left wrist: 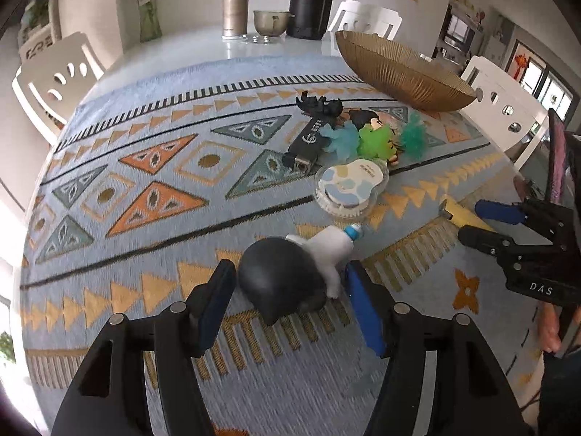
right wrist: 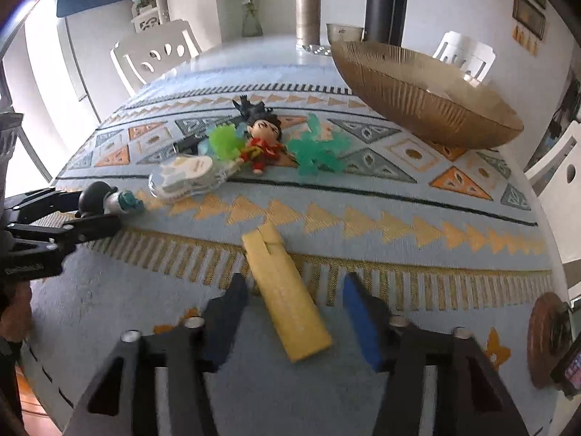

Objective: Organize rigid objects
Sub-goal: 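Grasp the black-and-white figure with the left gripper while the right gripper grasps the yellow bar, then carry the figure and yellow bar over the wooden bowl and release both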

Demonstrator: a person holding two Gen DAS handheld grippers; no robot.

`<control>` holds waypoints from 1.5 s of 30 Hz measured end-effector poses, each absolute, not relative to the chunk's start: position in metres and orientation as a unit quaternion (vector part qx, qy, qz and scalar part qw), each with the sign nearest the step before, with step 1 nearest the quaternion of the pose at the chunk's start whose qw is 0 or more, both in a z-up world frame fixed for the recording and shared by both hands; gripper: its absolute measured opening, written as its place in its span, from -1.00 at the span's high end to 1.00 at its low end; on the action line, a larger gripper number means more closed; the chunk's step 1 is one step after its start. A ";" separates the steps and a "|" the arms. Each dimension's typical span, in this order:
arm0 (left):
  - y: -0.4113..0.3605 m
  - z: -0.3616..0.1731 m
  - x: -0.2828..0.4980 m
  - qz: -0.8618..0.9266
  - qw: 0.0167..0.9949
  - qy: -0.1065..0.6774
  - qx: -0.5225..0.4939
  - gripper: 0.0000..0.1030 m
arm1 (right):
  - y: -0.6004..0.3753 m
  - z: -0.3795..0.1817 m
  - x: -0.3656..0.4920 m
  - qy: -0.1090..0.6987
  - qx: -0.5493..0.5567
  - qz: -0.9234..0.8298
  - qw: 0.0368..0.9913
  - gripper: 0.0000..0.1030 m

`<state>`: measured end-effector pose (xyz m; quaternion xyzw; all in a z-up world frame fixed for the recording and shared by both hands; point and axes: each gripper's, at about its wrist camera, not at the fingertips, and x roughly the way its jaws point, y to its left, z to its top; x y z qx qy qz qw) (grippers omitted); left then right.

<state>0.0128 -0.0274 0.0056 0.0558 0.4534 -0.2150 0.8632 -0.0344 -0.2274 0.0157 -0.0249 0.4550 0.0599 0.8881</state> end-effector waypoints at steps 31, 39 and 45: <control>-0.037 0.024 -0.004 -0.226 0.873 0.433 0.001 0.02 | -0.223 0.018 -0.055 0.445 -0.007 0.102 0.889 0.50; -0.048 0.072 0.012 -0.232 0.888 0.397 0.013 0.02 | -0.210 0.045 -0.059 0.425 -0.005 0.117 0.898 0.55; -0.094 0.147 0.053 -0.252 0.911 0.324 0.035 0.02 | -0.266 0.150 -0.040 0.305 0.045 0.031 0.951 0.55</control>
